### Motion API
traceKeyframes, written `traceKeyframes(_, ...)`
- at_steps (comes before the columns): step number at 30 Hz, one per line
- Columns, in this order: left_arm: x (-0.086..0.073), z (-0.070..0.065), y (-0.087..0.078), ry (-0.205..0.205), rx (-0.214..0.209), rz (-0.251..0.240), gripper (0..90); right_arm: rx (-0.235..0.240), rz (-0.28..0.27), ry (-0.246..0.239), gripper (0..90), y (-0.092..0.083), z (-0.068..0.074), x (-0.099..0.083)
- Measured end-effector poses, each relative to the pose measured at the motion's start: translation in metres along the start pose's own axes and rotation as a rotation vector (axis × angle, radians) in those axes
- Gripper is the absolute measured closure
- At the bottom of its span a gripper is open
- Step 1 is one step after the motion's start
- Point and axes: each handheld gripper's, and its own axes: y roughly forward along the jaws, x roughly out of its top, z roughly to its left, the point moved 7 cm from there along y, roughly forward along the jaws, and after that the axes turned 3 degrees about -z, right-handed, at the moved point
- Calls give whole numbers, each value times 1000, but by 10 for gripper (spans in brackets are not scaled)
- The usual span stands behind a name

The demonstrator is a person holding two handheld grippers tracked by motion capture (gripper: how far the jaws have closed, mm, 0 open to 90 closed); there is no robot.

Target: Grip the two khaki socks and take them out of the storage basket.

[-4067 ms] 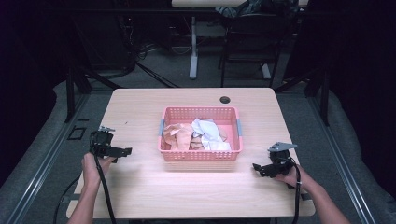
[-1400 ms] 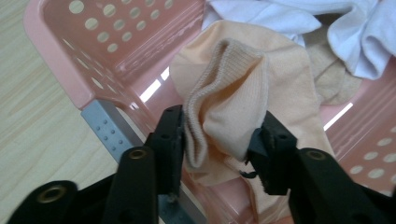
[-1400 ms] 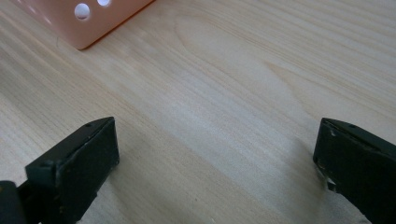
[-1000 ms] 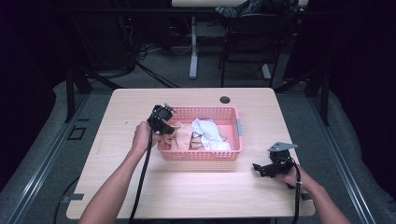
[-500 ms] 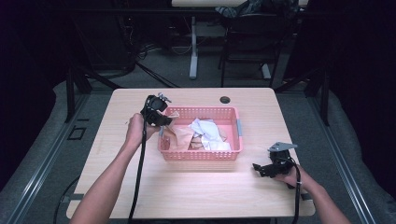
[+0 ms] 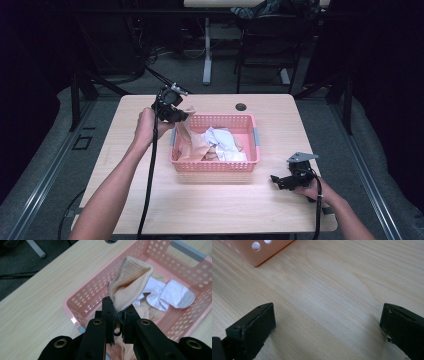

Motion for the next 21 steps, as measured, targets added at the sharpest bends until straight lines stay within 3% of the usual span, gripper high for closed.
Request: traceKeyframes(21,35,9,-41,34,48,-55,835,2,-2,1,0,0,0,0)
